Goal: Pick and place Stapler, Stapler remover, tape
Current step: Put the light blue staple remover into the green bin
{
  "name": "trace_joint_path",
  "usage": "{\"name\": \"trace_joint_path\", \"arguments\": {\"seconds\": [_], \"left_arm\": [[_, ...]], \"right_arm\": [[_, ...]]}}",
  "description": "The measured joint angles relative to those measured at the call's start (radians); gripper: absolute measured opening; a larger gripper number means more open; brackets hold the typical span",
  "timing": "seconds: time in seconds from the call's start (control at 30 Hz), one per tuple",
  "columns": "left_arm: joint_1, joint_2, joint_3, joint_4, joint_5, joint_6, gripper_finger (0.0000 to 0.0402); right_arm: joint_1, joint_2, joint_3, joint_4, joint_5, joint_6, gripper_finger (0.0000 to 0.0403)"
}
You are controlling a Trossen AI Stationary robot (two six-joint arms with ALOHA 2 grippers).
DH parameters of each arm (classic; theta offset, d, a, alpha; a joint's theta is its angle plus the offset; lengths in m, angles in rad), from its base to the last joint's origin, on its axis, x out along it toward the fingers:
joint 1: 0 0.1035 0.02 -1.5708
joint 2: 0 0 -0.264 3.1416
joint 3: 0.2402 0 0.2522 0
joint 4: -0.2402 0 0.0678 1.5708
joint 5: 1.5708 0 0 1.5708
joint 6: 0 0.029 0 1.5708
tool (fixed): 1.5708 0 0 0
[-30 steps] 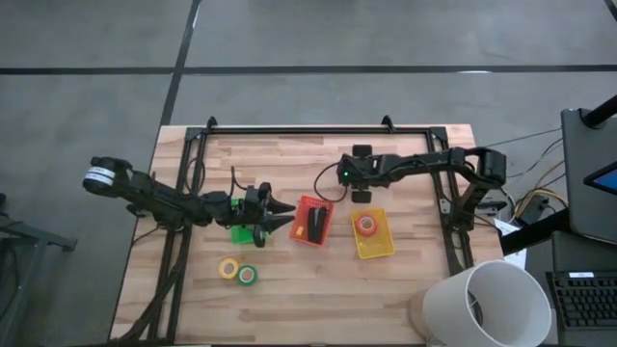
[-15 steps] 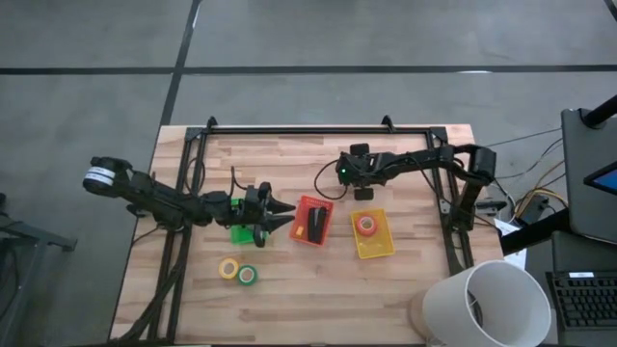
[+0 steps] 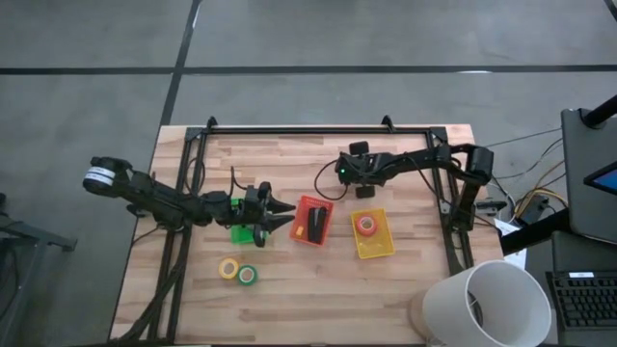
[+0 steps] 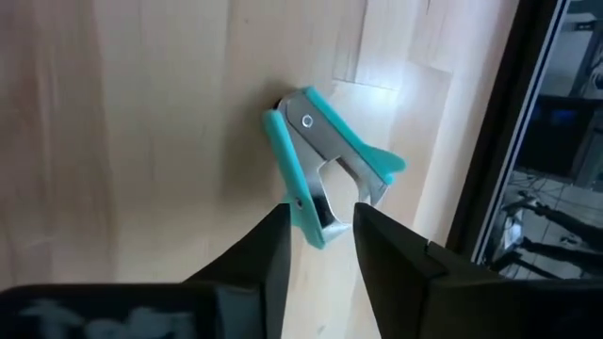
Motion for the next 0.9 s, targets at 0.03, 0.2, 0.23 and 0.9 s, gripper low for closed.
{"name": "trace_joint_path", "arguments": {"seconds": [0.03, 0.2, 0.23, 0.9], "left_arm": [[0.0, 0.0, 0.0, 0.0, 0.0, 0.003, 0.0147], [0.0, 0.0, 0.0, 0.0, 0.0, 0.004, 0.0147], [0.0, 0.0, 0.0, 0.0, 0.0, 0.004, 0.0147], [0.0, 0.0, 0.0, -0.003, -0.005, 0.033, 0.0147]], "right_arm": [[0.0, 0.0, 0.0, 0.0, -0.001, 0.0, 0.0109], [0.0, 0.0, 0.0, 0.0, -0.001, 0.001, 0.0087], [0.0, 0.0, 0.0, 0.0, -0.001, 0.001, 0.0083], [0.047, -0.007, 0.002, -0.007, -0.002, 0.064, 0.0008]]}}
